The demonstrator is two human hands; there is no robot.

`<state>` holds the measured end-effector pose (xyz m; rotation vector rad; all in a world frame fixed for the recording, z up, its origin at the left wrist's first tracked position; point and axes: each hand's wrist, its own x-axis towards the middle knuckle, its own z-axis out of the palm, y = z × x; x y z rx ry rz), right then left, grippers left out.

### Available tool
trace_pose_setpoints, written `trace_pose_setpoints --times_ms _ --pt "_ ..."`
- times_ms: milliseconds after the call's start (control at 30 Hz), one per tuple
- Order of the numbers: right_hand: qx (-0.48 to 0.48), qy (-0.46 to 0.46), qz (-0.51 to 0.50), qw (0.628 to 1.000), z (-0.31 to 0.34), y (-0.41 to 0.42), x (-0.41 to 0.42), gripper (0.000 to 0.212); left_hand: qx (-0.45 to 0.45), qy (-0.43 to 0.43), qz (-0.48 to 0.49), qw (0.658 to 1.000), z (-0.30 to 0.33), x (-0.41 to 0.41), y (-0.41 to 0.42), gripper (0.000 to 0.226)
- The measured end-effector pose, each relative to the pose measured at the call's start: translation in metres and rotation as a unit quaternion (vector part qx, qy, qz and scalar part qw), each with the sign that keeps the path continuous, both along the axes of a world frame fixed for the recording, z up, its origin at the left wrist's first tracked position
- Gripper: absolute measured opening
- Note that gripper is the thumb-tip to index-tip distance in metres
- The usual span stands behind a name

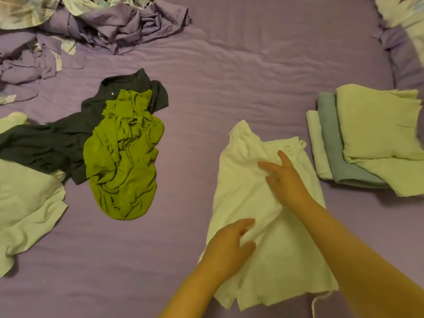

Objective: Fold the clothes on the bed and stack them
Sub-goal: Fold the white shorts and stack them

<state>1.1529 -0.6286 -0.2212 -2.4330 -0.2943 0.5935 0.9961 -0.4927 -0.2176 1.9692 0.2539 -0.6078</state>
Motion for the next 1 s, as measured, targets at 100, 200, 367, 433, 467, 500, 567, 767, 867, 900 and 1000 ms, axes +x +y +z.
trace_pose_setpoints --times_ms 100,200,367,433,467,500,567,767,867,900,1000 --pt "-0.011 0.015 -0.018 1.0 -0.006 -0.038 0.002 0.05 -0.036 0.004 -0.016 0.999 0.004 -0.002 -0.04 0.044" --pt "0.013 0.01 -0.068 0.998 -0.003 -0.066 0.01 0.055 -0.058 0.011 -0.015 0.998 -0.001 0.003 -0.09 0.046" --pt "0.048 -0.001 -0.108 0.993 -0.006 -0.104 0.02 0.064 -0.072 0.038 -0.028 0.996 -0.012 0.017 -0.163 0.056" --pt "0.036 0.025 -0.097 0.994 -0.017 -0.117 0.017 0.071 -0.065 0.05 -0.096 0.992 -0.022 0.016 -0.174 0.06" --pt "0.029 0.037 -0.086 0.995 -0.025 -0.123 0.013 0.074 -0.05 0.047 -0.126 0.99 -0.029 0.014 -0.174 0.06" --pt "0.025 0.045 -0.08 0.996 -0.033 -0.128 0.006 0.076 -0.027 0.031 -0.14 0.989 -0.036 0.013 -0.171 0.058" --pt "0.03 0.047 -0.09 0.994 -0.045 -0.138 -0.009 0.078 0.024 -0.035 -0.111 0.993 -0.045 0.013 -0.157 0.049" --pt "0.033 0.06 -0.2 0.977 -0.066 -0.151 -0.044 0.059 0.285 -0.242 0.055 0.926 -0.063 0.062 -0.093 0.037" --pt "0.024 0.019 -0.24 0.97 -0.072 -0.16 -0.056 0.047 0.283 -0.107 0.149 0.942 -0.061 0.106 -0.071 0.051" --pt "0.021 0.01 -0.249 0.968 -0.075 -0.161 -0.059 0.043 0.255 -0.07 0.18 0.948 -0.064 0.119 -0.064 0.054" --pt "0.006 0.001 -0.281 0.96 -0.084 -0.165 -0.07 0.036 0.149 -0.059 0.2 0.967 -0.07 0.151 -0.053 0.053"
